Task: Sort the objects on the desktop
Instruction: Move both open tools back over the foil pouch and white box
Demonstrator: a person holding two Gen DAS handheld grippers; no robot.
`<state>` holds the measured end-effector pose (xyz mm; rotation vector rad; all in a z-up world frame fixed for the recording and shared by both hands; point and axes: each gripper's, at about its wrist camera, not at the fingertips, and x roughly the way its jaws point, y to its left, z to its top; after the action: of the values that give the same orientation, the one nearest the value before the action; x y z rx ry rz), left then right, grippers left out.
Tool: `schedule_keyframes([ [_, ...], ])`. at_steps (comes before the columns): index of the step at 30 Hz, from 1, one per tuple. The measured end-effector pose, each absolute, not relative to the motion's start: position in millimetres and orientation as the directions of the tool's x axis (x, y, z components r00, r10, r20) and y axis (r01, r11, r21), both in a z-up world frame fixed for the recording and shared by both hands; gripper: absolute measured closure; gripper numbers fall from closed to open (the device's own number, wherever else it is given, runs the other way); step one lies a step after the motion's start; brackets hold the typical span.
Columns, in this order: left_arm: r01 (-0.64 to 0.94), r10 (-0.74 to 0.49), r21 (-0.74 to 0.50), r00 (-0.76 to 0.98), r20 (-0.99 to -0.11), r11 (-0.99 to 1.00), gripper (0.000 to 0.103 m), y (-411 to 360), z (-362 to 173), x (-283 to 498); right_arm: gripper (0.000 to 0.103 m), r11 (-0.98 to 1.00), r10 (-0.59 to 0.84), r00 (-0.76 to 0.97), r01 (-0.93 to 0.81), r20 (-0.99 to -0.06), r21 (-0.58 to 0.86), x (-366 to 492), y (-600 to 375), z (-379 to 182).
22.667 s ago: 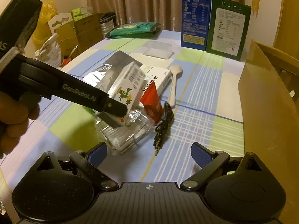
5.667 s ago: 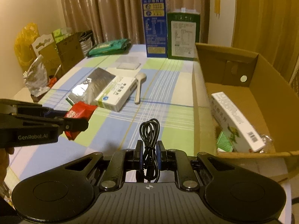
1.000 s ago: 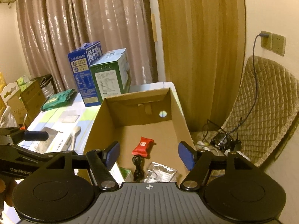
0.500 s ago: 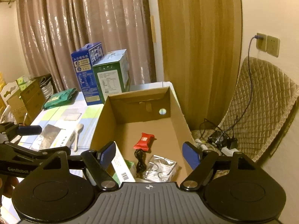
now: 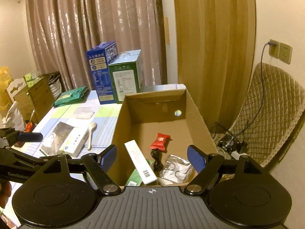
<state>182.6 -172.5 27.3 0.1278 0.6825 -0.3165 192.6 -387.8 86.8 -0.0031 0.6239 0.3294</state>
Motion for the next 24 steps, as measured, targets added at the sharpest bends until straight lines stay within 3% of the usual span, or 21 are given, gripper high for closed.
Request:
schedule_keyframes([
  [14, 0.28, -0.226, -0.018, 0.734, -0.641, 0.96, 0.001, -136, 37, 161, 0.016, 0.932, 0.331, 0.733, -0.352, -0.595, 0.085, 176, -353, 84],
  [24, 0.235, -0.205, -0.038, 0.746, -0.633, 0.971, 0.001, -94, 39, 152, 0.002, 0.916, 0.362, 0.716, -0.393, -0.597, 0.084, 172, -322, 84],
])
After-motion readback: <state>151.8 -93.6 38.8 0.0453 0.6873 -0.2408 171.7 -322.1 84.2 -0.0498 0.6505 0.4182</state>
